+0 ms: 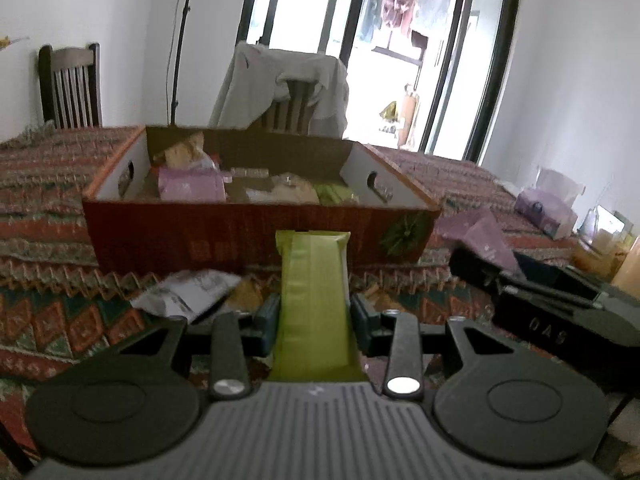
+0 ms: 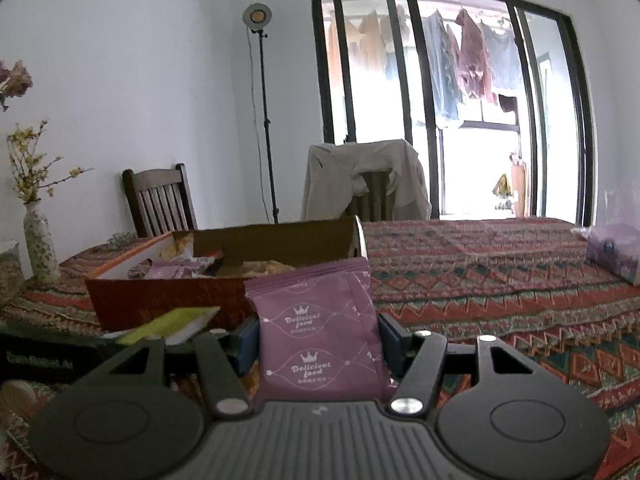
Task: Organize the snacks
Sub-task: 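Carry the green bar and pink packet over the box with both tools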
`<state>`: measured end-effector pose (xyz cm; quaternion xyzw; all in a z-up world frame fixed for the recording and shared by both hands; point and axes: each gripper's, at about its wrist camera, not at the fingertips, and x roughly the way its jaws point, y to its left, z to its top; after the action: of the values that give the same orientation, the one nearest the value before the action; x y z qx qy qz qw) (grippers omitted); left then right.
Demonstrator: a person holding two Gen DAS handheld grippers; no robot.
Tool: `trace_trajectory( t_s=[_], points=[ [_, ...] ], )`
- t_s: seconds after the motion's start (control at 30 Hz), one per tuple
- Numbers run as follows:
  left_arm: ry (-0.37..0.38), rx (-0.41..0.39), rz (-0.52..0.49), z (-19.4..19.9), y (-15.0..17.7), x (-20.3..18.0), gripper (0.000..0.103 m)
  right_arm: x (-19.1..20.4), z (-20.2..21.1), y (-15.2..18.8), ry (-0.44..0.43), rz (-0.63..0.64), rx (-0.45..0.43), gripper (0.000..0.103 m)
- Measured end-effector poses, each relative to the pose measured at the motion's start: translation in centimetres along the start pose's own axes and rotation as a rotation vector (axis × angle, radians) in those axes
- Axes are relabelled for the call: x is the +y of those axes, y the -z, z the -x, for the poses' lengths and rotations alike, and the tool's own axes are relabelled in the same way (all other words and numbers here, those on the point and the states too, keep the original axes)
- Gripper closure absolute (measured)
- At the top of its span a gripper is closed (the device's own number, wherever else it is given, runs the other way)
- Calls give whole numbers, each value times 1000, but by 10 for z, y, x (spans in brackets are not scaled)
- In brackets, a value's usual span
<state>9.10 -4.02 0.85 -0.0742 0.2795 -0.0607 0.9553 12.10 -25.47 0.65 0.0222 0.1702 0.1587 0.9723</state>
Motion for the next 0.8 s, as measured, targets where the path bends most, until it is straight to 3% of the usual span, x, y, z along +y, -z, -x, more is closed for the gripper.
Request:
trace_trajectory(
  t_s=[0.4, 0.8],
  points=[
    [4, -136, 1, 16, -58, 6, 65, 17, -11, -54, -22, 12, -43, 43],
    [-64, -172, 61, -36, -108, 30, 65, 24, -84, -93, 5, -15, -21, 43]
  ],
)
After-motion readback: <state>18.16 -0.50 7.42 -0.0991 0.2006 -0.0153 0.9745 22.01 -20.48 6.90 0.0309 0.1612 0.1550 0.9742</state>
